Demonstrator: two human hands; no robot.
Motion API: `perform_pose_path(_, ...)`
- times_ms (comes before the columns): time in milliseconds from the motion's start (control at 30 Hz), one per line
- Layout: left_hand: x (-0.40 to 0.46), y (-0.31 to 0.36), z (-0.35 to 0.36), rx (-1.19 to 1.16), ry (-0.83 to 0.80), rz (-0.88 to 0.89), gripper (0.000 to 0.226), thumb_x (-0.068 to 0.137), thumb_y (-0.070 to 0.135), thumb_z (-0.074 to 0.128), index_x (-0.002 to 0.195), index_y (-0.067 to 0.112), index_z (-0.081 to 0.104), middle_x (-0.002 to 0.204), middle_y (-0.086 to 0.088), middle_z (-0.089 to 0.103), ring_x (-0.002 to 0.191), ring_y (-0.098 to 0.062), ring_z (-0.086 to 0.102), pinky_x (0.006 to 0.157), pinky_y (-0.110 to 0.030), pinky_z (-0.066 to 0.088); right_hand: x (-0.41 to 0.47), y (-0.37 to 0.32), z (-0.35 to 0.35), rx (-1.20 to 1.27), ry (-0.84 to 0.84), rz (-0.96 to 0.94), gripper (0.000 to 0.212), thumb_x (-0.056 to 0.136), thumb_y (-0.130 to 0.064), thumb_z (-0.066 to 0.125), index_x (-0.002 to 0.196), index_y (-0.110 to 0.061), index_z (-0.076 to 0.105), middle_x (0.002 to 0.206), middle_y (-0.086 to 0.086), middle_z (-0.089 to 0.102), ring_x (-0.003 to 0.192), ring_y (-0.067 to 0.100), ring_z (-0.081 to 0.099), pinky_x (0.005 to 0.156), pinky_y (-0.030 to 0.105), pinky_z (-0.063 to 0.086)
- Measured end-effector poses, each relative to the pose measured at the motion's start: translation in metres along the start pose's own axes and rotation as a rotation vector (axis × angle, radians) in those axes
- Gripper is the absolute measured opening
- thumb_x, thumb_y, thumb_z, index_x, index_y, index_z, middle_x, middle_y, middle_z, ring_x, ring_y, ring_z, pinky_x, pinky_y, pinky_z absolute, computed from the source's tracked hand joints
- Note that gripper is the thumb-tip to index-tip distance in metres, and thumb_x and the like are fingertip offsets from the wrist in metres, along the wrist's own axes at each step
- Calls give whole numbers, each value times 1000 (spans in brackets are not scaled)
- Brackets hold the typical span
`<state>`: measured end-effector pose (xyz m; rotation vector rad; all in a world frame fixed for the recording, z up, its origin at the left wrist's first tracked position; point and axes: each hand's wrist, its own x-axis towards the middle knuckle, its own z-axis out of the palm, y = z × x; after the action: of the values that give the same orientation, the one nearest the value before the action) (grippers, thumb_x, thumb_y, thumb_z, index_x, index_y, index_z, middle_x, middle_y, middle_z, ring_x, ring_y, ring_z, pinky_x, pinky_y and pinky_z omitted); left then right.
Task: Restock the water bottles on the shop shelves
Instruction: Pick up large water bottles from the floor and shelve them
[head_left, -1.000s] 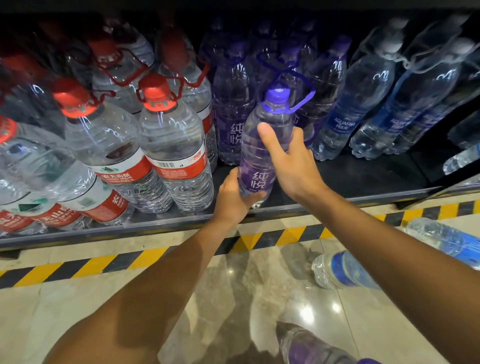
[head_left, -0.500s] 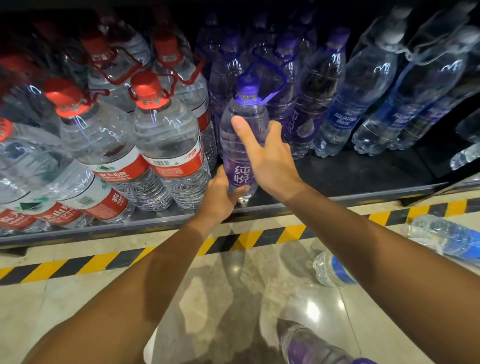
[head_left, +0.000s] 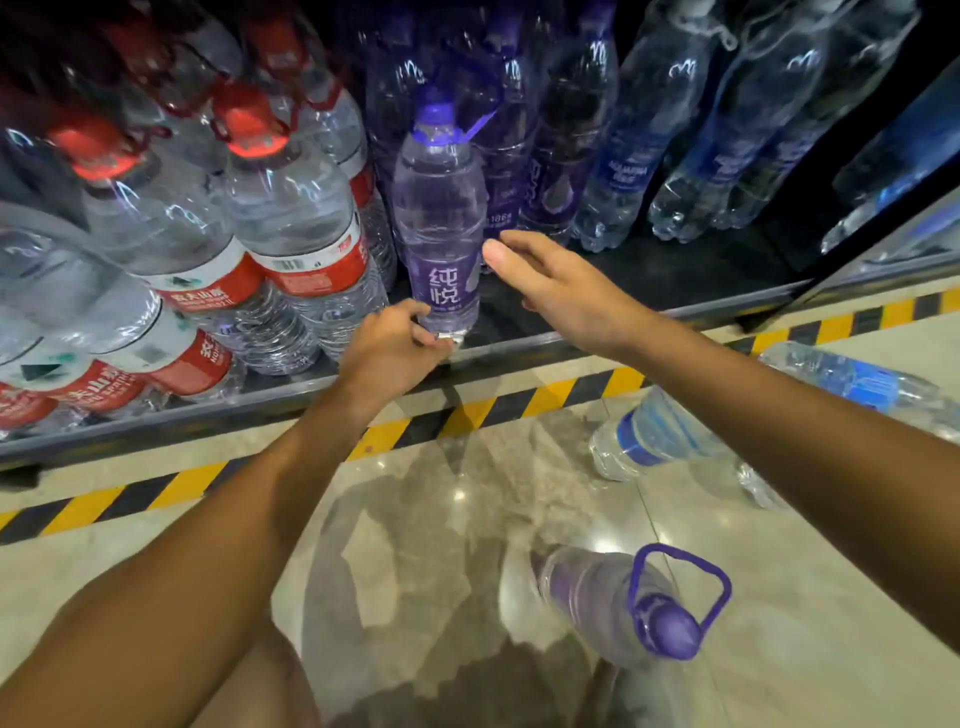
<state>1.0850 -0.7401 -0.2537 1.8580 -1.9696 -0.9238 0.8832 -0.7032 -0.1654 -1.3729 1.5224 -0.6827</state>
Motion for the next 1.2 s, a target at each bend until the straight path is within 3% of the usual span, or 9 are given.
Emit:
perform_pose_path(67, -16, 7, -5, 3, -1, 145, 23, 83, 26, 70, 106, 23, 70, 81, 6, 74, 87, -19, 71, 89, -36, 56, -28, 9, -6, -11, -33, -38, 46, 101, -53, 53, 137, -25, 59, 127, -17, 64, 122, 0, 59, 105, 29, 48)
perform_pose_path(167, -45, 17, 10, -50, -356, 378, 31, 82, 23, 80, 111, 25, 69, 90, 12, 70, 77, -7, 67, 81, -32, 57, -70, 24, -7, -43, -72, -38, 24, 104, -43, 54, 119, -32, 68, 114, -20, 70, 111, -3, 64, 95, 17, 51)
perform_pose_path(267, -92, 13, 48, -56, -723, 485, 59, 79, 27, 87, 130, 27, 57, 118, 15, 62, 102, 1, 60, 91, -12, 48, -104, 44, -9, -72, -159, 41, 29, 103, -45, 54, 115, -26, 73, 113, -14, 74, 109, -2, 67, 97, 18, 50)
perform_pose_path(367, -134, -1, 92, -45, -910, 516, 111, 68, 38, 93, 157, 25, 28, 156, 6, 36, 140, -7, 39, 115, -23, 36, -132, 66, -19, -98, -185, 125, 31, 101, -54, 51, 111, -36, 74, 113, -18, 74, 109, -4, 66, 97, 15, 48)
perform_pose_path(600, -172, 3, 147, -296, -839, 584, 94, 60, 42, 98, 139, 30, 48, 132, 31, 55, 120, 10, 55, 94, -3, 42, -184, 119, -30, 16, -98, 310, 36, 105, -42, 47, 124, -23, 71, 120, -8, 74, 110, 14, 70, 103, 38, 53)
perform_pose_path(733, -149, 3, 153, -326, -939, 510, 92, 59, 28, 100, 138, 25, 53, 131, 15, 64, 120, -7, 62, 100, -28, 54, -205, 136, -26, 192, -53, 329, 33, 107, -22, 46, 129, -10, 68, 128, 6, 71, 122, 24, 65, 105, 34, 51)
perform_pose_path(967, -120, 1, 156, -414, -923, 389, 87, 61, 24, 99, 135, 30, 54, 125, 17, 69, 114, -5, 67, 89, -16, 54, -195, 132, -14, 434, 61, 326, 33, 106, -10, 41, 125, -15, 68, 118, -2, 74, 108, 6, 68, 97, 21, 53)
perform_pose_path(1133, -105, 8, 152, -475, -946, 361, 99, 71, 30, 94, 149, 34, 34, 139, 13, 61, 125, -8, 62, 102, -29, 54, -161, 135, -1, 412, 5, 295, 49, 99, 20, 31, 116, -17, 57, 104, -8, 65, 103, 11, 59, 119, 47, 35)
perform_pose_path(1200, -106, 9, 153, -497, -936, 351, 100, 73, 31, 92, 151, 36, 31, 142, 11, 59, 127, -11, 61, 106, -40, 52, -163, 133, -3, 388, 34, 256, 49, 95, 17, 39, 119, -20, 59, 113, -8, 68, 111, 9, 61, 118, 42, 38)
